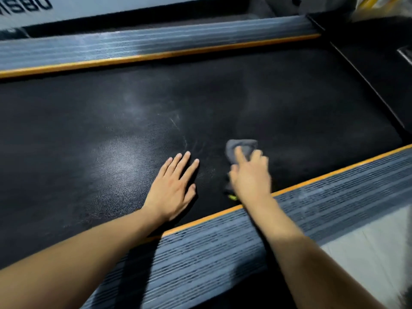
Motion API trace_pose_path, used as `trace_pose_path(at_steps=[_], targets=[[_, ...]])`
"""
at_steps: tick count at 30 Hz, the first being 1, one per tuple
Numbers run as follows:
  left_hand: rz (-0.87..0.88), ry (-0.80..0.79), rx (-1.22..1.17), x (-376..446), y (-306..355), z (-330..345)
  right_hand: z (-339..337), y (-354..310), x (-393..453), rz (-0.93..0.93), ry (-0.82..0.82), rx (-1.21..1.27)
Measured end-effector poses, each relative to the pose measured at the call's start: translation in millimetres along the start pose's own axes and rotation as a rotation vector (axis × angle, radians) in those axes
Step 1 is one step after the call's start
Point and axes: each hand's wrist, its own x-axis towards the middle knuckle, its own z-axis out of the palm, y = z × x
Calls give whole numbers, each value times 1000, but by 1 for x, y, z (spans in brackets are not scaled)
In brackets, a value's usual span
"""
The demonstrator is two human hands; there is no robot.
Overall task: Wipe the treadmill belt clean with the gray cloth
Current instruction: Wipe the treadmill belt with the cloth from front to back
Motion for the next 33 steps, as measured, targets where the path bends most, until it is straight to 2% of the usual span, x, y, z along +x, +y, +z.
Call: trace_pose_path(at_steps=[3, 13, 16, 20, 24, 30, 33], targets=[[-13, 8, -40, -5, -3, 1, 6, -48, -28, -235, -44, -10], [-95, 45, 31, 21, -74, -15, 24, -54, -5, -215, 60, 64], [-169, 49, 67, 50, -113, -26, 26, -68, 34, -113, 68, 100], [-270, 40, 69, 76, -158, -35, 30, -92, 98, -86, 54, 111], [-263, 47, 64, 84, -163, -29, 38, -109, 164, -76, 82, 92], [-260, 47, 46, 86, -167, -31, 36, -114, 256, -155, 85, 30], [-258, 52, 46, 84, -165, -30, 35, -112, 299, -60, 75, 25]])
